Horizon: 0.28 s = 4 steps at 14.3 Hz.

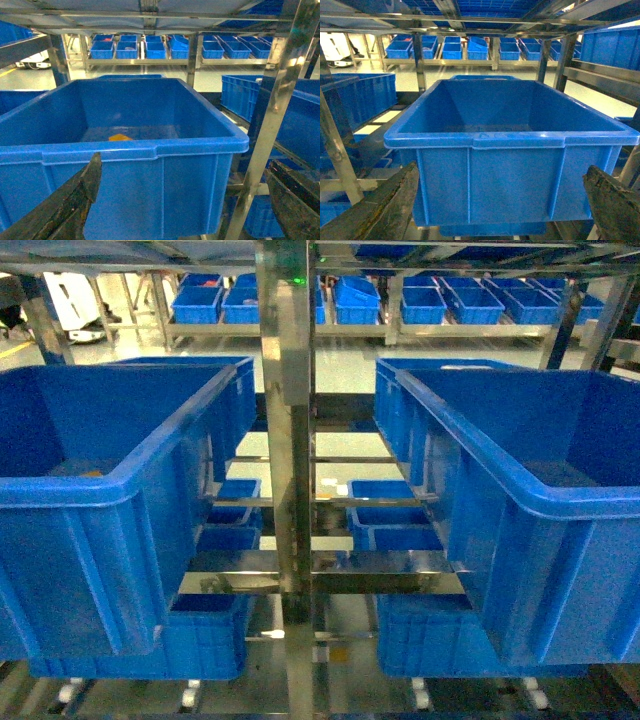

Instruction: Sort and place red and yellow blocks in left bins

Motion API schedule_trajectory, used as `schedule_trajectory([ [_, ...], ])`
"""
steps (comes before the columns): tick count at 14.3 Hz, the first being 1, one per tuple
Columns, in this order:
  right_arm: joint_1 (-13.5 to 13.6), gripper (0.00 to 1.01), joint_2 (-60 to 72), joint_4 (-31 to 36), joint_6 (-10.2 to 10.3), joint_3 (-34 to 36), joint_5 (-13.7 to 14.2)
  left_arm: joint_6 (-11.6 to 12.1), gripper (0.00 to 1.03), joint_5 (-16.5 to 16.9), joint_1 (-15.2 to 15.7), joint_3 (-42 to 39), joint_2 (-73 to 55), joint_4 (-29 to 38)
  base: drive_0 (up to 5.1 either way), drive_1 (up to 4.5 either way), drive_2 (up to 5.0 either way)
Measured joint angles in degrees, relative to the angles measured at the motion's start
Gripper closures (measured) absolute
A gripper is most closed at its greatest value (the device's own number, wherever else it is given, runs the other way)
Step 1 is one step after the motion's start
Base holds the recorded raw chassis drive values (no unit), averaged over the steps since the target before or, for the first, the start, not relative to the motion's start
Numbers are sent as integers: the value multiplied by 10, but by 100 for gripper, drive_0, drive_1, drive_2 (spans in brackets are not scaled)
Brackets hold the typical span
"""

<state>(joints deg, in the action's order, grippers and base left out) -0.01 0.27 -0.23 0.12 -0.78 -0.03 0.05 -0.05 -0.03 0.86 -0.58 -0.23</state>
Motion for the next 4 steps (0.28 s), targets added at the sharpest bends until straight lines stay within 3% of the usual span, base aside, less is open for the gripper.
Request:
schedule_trajectory([
  [4, 0, 3, 0, 0, 0, 0, 0, 0, 5, 0, 0, 0, 0, 0, 0, 0, 0],
])
